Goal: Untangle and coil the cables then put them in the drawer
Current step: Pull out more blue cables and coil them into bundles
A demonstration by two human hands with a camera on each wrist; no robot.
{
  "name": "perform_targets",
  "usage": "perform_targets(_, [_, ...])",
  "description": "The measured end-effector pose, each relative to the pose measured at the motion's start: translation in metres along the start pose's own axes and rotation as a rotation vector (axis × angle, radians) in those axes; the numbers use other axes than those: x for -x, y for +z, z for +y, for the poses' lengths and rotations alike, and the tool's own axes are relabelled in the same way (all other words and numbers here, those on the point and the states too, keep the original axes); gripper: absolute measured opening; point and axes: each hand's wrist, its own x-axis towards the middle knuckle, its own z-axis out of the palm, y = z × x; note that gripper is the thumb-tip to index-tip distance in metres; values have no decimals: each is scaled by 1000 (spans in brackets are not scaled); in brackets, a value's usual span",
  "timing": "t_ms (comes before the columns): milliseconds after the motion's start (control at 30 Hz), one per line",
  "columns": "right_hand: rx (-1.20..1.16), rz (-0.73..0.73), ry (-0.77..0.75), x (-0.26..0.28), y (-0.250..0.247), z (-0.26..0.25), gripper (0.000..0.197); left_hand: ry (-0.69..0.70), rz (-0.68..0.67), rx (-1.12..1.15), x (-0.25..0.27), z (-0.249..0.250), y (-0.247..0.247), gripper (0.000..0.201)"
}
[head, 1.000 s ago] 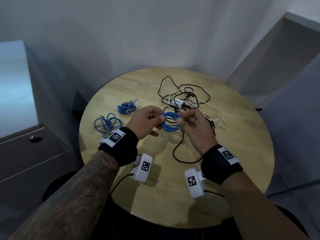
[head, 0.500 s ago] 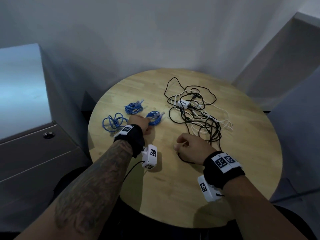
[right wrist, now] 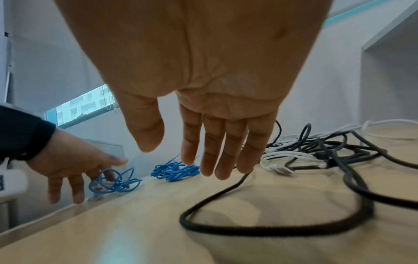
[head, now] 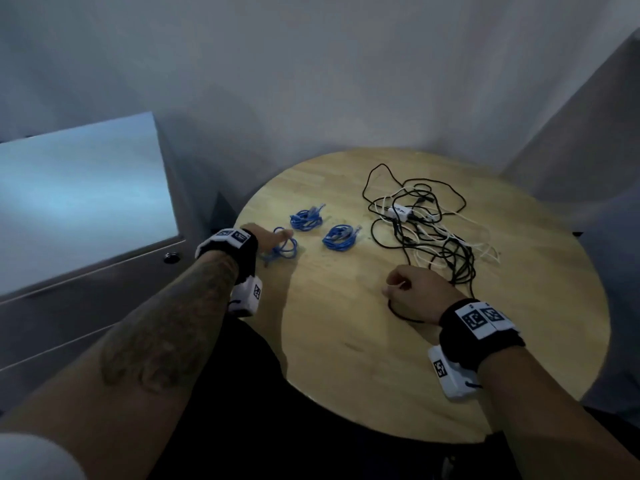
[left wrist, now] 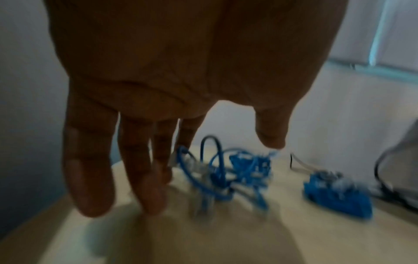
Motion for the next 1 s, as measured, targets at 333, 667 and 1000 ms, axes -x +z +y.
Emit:
perform_targets(333, [-168,145,-106,4,-9,-4,18,275,-111,615,18,1,-1,10])
perform_targets(667, [-625,413,-216,5,-17,-21,18,650,-393,702,91,88,33,27])
perform_targets(1000, [-503,503,-276,6,-27,-19,17,700,-301,855,102,106,65,13])
